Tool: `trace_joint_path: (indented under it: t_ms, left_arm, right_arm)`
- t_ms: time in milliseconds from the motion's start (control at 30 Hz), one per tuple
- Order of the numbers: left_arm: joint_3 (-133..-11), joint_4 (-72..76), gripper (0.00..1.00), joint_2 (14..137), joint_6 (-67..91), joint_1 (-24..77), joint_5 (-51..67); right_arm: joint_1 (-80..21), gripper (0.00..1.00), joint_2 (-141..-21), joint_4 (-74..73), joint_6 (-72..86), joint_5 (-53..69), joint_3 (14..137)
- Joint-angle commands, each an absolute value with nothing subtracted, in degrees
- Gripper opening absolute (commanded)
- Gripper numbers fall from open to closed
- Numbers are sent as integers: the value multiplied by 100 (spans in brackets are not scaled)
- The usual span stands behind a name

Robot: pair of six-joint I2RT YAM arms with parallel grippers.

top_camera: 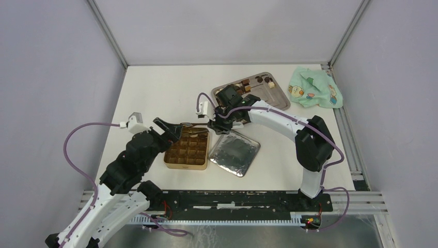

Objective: Pack the chocolate
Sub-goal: Place the fake chocolate in the packing box.

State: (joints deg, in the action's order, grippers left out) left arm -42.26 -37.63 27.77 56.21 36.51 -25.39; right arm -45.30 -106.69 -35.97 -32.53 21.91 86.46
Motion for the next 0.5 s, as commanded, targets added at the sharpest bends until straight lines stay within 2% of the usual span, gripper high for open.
trace_joint_path:
  t_ms: [0, 467]
  left_arm:
    - [-4262, -3653, 97, 2836, 5670, 3687, -2659]
    - [-4282, -3523, 97, 2744, 5617, 3692, -2587]
  right_arm:
    - [-4562, 48, -10628, -3387, -3138, 2161, 8947]
    - [-4090, 38, -10013, -3474, -3019, 3071, 8818]
